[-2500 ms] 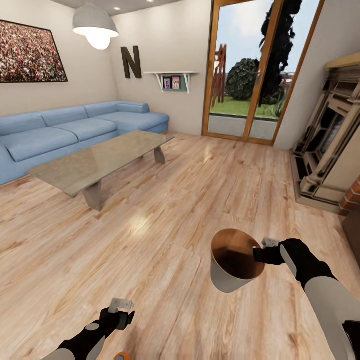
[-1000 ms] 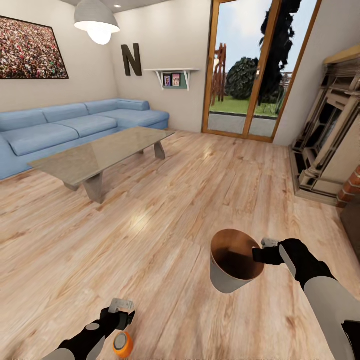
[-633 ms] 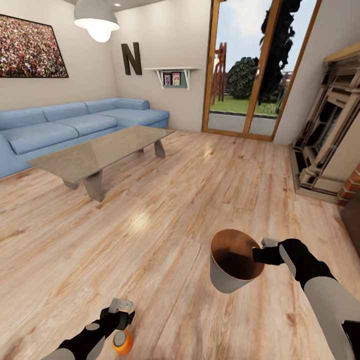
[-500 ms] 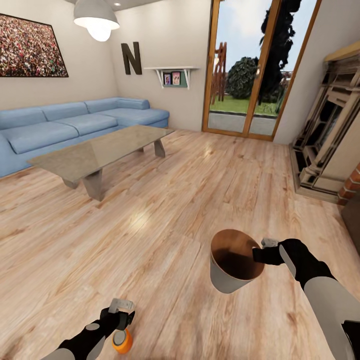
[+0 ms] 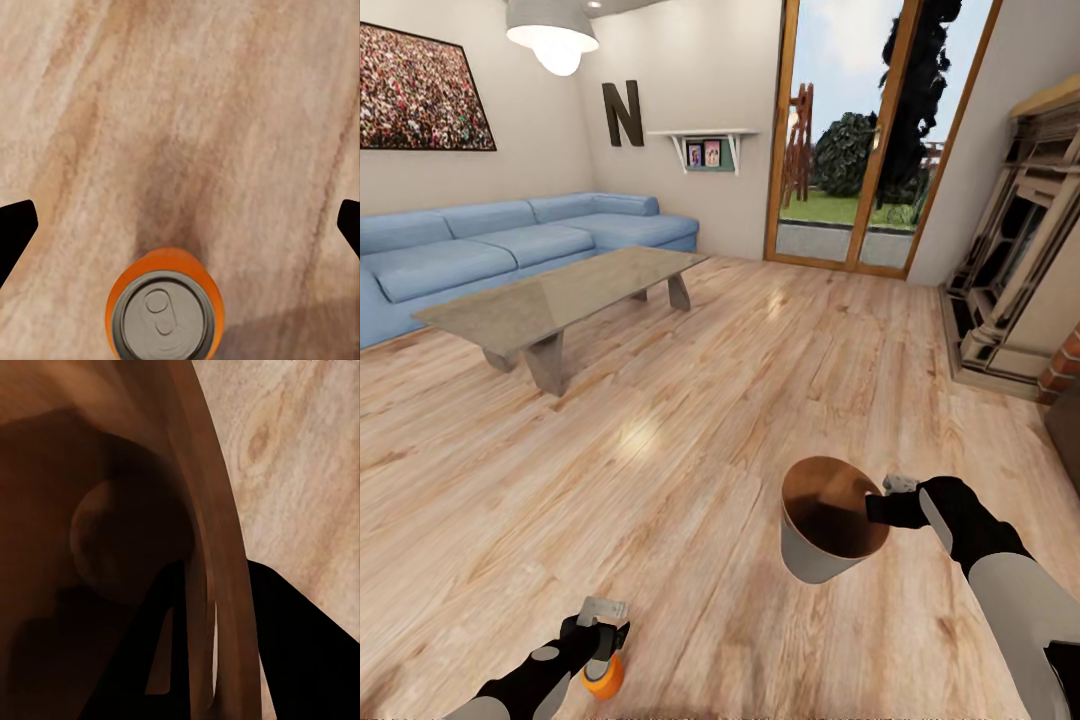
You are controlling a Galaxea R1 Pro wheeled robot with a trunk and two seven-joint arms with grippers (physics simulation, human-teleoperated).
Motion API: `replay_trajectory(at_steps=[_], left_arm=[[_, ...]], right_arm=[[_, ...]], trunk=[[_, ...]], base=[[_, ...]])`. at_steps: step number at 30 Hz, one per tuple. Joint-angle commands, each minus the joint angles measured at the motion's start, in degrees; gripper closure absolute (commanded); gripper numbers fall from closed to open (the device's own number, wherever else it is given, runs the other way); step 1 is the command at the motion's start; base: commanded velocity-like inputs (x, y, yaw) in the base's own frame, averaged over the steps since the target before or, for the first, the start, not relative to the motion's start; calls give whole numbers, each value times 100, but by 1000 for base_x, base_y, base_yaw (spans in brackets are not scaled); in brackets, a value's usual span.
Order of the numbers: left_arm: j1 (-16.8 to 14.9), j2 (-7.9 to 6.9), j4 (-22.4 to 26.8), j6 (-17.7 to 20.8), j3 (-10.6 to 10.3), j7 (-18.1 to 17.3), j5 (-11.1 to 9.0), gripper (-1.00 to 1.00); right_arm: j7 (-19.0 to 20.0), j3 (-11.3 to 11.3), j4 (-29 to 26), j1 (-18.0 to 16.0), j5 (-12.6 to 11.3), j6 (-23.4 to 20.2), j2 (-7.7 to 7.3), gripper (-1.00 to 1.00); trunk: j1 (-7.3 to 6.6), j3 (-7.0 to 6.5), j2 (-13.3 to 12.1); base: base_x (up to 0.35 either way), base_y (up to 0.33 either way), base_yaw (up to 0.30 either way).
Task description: Put the three can of soda from the living room inside the tash can in the kitchen.
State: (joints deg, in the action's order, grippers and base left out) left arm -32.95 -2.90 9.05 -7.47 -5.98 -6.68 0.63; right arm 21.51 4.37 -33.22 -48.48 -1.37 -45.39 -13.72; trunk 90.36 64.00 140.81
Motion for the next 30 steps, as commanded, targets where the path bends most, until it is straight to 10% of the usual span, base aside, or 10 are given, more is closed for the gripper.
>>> replay_trajectory(at_steps=[1,20,30], left_arm=[[-1,0,0,0,0,0,2,-100],[-1,3,0,0,0,0,4,-100],[-1,0,0,-8,0,-2,-11,-100]], right_arm=[[-32,7,-132,0,-104,-18,4,100],[-24,12,-308,14,-109,-31,3,100],[-25,12,-308,14,-109,-31,9,100]], trunk=[[22,18,42],[168,418,261],[168,418,261]], base=[[0,0,0],[0,0,0],[0,0,0]])
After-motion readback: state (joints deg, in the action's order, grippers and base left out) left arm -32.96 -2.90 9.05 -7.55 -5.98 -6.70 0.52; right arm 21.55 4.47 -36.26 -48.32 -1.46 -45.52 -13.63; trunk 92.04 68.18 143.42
